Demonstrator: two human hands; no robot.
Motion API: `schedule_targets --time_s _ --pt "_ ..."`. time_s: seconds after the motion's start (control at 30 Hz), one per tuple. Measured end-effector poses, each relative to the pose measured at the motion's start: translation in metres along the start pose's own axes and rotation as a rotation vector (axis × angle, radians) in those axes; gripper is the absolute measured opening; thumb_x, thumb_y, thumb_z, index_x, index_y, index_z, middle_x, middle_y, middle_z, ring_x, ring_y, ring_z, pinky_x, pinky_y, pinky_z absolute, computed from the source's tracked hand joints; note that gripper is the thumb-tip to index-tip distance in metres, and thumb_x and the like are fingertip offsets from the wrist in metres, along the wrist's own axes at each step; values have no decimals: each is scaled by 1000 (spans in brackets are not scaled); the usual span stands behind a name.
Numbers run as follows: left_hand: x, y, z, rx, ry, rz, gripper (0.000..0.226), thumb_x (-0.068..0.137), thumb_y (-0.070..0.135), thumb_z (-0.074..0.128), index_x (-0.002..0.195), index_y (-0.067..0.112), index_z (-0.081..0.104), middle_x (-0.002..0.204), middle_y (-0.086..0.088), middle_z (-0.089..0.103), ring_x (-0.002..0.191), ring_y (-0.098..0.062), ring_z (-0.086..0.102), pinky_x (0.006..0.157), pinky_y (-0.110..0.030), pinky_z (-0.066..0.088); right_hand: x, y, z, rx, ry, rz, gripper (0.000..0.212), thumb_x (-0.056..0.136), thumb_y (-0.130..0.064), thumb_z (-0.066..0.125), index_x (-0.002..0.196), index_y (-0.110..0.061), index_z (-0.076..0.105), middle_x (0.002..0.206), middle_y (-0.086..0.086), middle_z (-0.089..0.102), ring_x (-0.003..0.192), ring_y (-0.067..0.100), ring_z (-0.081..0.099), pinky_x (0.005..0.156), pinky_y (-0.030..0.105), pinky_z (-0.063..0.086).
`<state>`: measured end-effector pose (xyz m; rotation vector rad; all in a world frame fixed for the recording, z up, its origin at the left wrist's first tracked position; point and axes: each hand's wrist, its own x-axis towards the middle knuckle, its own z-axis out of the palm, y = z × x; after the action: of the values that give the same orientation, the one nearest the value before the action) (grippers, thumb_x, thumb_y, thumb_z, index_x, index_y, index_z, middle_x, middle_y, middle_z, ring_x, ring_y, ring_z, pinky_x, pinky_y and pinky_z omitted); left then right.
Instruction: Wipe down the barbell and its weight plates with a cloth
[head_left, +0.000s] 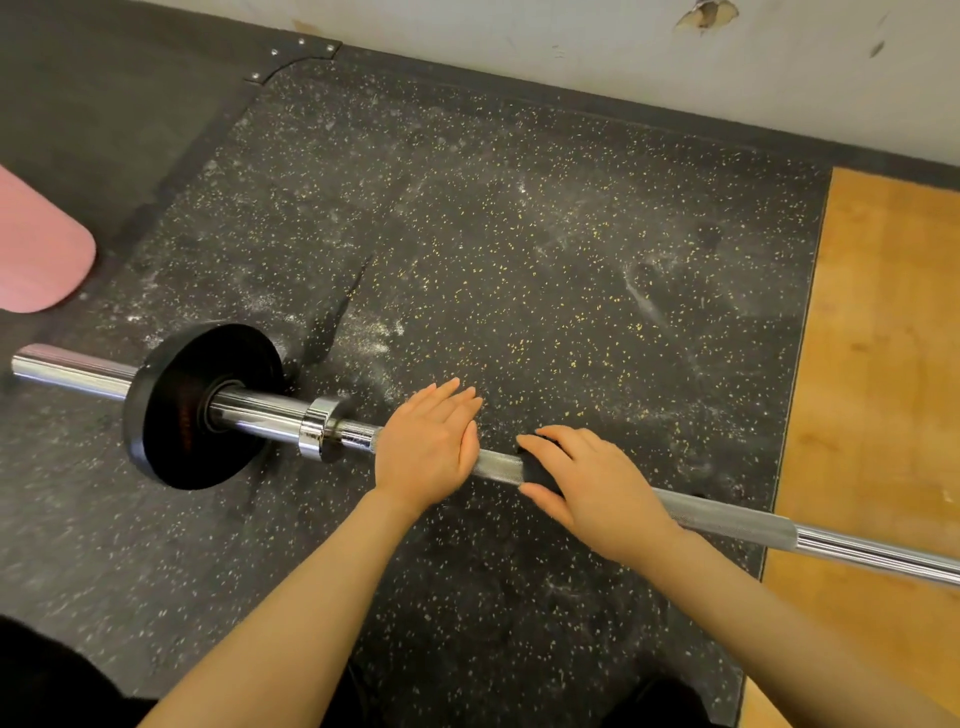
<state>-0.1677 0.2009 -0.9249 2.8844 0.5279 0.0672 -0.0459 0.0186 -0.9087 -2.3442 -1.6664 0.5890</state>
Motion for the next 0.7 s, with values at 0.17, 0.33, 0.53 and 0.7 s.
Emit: schedule_targets --time_s 0.17,0.33,0.53,0.7 --pt "-12 2 -1 14 38 6 44 93 23 37 113 4 71 120 -10 68 119 -26 60 102 -44 48 20 -10 5 67 -65 -44 55 98 -55 36 145 -25 38 137 -4 48 117 19 48 97 35 43" --pt "-25 4 2 45 58 -24 45 91 25 37 113 6 71 123 -8 67 122 -24 58 103 -42 47 5 -14 14 79 -108 13 55 100 -54 33 147 -26 32 141 -4 44 122 18 46 98 36 44" --pt "-50 6 7 69 48 -44 45 91 27 38 116 9 70 128 -5 64 126 -23 55 106 -40 42 -25 -17 18 109 -132 54 55 99 -55 32 147 -29 30 143 -9 39 124 12 42 102 28 39" --pt "-66 9 7 97 46 -45 45 90 27 38 115 9 71 129 -6 63 126 -23 55 106 -39 35 -27 -24 22 131 -166 37 56 99 -57 30 148 -29 29 142 -10 40 123 12 42 101 28 38"
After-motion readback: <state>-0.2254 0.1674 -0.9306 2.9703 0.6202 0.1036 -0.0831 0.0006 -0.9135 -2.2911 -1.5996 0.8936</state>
